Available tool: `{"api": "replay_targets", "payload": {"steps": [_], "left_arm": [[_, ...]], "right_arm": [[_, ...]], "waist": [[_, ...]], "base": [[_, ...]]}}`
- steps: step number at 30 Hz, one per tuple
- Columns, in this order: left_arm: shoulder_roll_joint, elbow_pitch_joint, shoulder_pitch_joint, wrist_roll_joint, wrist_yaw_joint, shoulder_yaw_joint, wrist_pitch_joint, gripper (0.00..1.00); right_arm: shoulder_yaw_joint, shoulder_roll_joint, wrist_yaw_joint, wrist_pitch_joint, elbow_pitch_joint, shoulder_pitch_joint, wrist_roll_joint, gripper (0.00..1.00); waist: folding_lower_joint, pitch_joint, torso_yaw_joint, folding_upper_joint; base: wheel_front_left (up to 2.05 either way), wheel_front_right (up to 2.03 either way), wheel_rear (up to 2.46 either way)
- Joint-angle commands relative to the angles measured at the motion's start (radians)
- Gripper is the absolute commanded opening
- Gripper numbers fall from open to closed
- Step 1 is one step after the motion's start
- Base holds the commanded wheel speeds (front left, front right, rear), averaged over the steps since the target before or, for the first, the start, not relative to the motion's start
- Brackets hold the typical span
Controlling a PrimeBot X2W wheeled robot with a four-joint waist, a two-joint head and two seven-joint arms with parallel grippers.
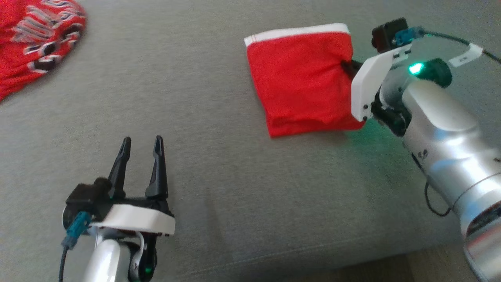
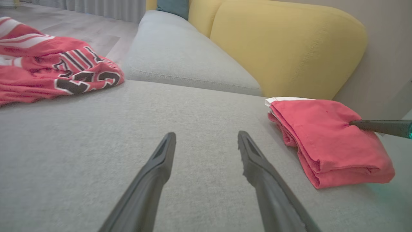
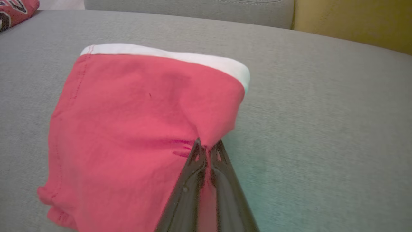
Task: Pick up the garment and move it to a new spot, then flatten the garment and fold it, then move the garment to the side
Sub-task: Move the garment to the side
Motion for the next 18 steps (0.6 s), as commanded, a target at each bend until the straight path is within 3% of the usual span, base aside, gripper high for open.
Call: {"api": "replay_targets", "payload": {"steps": [1, 9, 18], "left_arm": [[0.001, -0.034, -0.035, 0.012, -0.005, 0.027, -0.008, 1.00], [0.002, -0.024, -0.064, 0.046, -0.033, 0.038, -0.008, 1.00], [0.002, -0.013, -0.073, 0.059, -0.052, 0.045, -0.008, 1.00]], "right_arm": [[-0.004, -0.008, 0.007, -0.017, -0.015, -0.031, -0.009, 0.00], [-0.012, -0.029, 0.007, -0.049, 0.021, -0.087, -0.012, 0.00], [-0.009, -0.052, 0.007, -0.077, 0.074, -0.121, -0.035, 0.00]], "waist": [[0.0000, 0.035, -0.064, 0.0000], [0.0000, 0.072, -0.148, 0.0000], [0.0000, 0.085, -0.143, 0.0000]], "base": [[0.00, 0.00, 0.00], [0.00, 0.00, 0.00], [0.00, 0.00, 0.00]]}}
